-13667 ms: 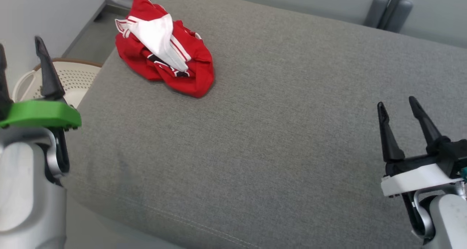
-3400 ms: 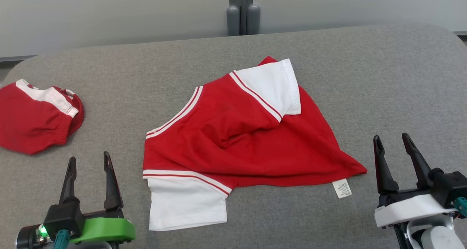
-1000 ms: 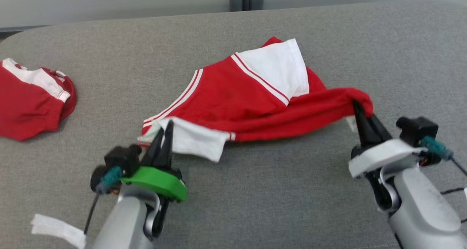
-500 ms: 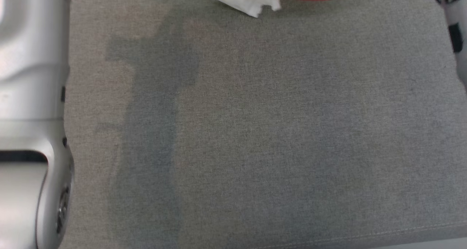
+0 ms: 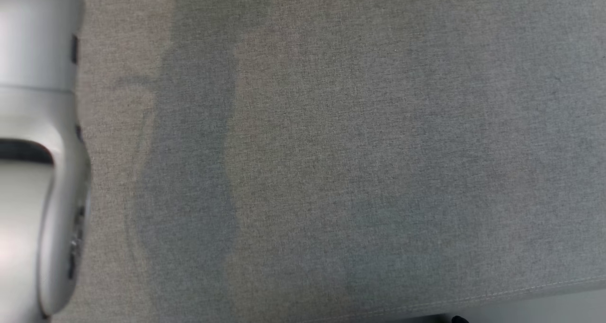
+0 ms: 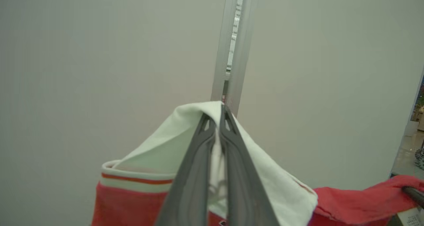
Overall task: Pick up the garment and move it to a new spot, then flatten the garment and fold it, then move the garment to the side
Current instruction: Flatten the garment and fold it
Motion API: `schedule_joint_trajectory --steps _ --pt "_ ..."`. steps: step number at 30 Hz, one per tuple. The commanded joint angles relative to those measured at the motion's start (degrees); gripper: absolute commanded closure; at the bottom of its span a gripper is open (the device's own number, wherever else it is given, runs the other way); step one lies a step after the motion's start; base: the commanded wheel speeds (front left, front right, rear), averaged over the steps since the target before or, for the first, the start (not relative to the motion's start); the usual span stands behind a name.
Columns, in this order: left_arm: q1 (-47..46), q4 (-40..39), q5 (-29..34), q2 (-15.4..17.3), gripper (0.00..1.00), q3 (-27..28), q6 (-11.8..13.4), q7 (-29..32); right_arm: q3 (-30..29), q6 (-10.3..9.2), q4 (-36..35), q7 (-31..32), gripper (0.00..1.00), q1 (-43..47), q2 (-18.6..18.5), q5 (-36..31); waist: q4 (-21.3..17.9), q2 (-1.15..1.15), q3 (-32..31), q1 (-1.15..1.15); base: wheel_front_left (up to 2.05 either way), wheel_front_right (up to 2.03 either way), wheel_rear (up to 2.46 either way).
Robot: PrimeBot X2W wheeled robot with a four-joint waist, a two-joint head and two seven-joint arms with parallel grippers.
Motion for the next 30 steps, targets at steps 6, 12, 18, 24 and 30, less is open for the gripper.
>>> schedule_joint_trajectory --steps 6,12,18,24,30 --pt "18.8 -8.1 -0.8 0.0 1.00 3.1 0.0 -0.5 3.4 -0.06 -6.6 -0.7 1.00 17.2 -1.6 3.6 0.5 0.00 -1.6 -0.01 0.00 0.00 0.00" --pt "42.9 -21.3 1.3 0.0 1.00 5.8 1.7 -0.4 1.1 -0.04 -14.5 -0.7 1.00 34.7 -2.6 4.7 0.5 0.00 -5.6 -0.01 0.00 0.00 0.00" --pt "66.4 -32.5 -1.0 0.0 1.00 7.0 4.6 -0.4 -0.4 -0.05 -20.1 -0.7 1.00 51.9 -2.5 4.4 0.4 0.00 -10.6 -0.01 0.00 0.00 0.00" --pt "84.3 -40.6 -2.8 0.0 1.00 5.7 7.4 -0.4 -1.8 -0.06 -23.9 -0.7 1.00 65.5 -2.5 4.0 0.7 0.00 -15.9 -0.01 0.00 0.00 0.00" --pt "95.2 -44.5 -1.9 0.0 1.00 3.5 9.5 -0.4 -4.8 -0.07 -26.9 -0.7 1.00 76.5 -3.0 0.9 1.7 0.00 -20.1 -0.01 0.00 0.00 0.00"
